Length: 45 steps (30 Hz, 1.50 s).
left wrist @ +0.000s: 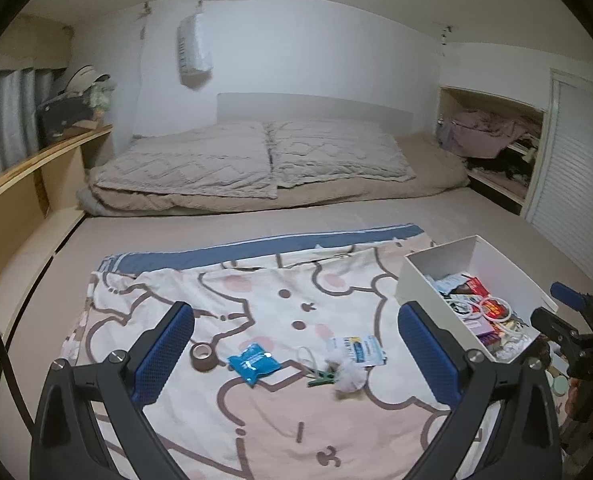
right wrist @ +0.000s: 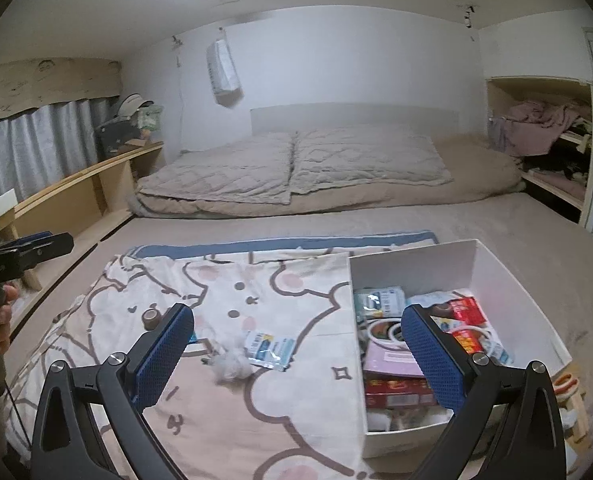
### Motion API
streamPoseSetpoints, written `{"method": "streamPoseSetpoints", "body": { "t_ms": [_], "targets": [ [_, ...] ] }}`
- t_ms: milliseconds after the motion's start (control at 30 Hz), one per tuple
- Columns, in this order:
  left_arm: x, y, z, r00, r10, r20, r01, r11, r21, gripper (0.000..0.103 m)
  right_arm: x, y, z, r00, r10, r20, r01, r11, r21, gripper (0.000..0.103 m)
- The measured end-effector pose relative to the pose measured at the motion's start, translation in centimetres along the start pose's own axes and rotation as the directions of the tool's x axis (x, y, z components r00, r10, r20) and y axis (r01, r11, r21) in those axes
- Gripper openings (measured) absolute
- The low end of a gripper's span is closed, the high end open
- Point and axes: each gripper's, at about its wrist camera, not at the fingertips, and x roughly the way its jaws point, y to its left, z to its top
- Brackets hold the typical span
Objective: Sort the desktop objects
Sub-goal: 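Withdraw both tools from the box back over the blanket, then reach the right tool to the white mesh pouf and close on it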
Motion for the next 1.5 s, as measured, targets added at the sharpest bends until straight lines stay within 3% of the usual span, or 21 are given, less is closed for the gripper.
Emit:
{"method": "streamPoseSetpoints", "body": {
  "t_ms": [333,533,733,833,1033,1267,1500],
  "targets": [
    [0.9,2.9,-0.9,0.998,0.062,-0.012,-0.062,0.997,-0.049,0.102,1.7,2.3,-0.2,1.0,0.023,-0.006,-0.024,1.0,-0.014,0.103],
    [2.1,3.7,-1.6,0.997,0.076,-0.022,-0.077,0.995,-0.06,0.102,3.8,3.2,-1.0,0.994,0.101,-0.046,-0.101,0.995,0.001,0.103],
    [4.5,4.7,-2.9,0.993,0.087,-0.078,-0.093,0.992,-0.081,0.1,5.9,4.3,-2.3,0.992,0.101,-0.075,-0.103,0.994,-0.027,0.103],
    [6.1,5.1,-3.7,0.989,0.092,-0.119,-0.103,0.99,-0.093,0.093,7.4,4.9,-3.2,0.988,0.109,-0.109,-0.114,0.993,-0.042,0.103],
    [9.5,5.7,-5.4,0.975,0.1,-0.2,-0.124,0.986,-0.11,0.089,10.7,5.4,-5.4,0.976,0.119,-0.183,-0.13,0.99,-0.05,0.103],
    [14.0,6.0,-8.0,0.945,0.095,-0.314,-0.136,0.984,-0.113,0.086,14.2,6.2,-7.9,0.95,0.154,-0.272,-0.171,0.985,-0.039,0.103],
    [17.0,6.4,-9.8,0.922,0.098,-0.375,-0.15,0.982,-0.112,0.086,16.5,6.5,-8.7,0.939,0.167,-0.301,-0.183,0.983,-0.025,0.103]
  ]
}}
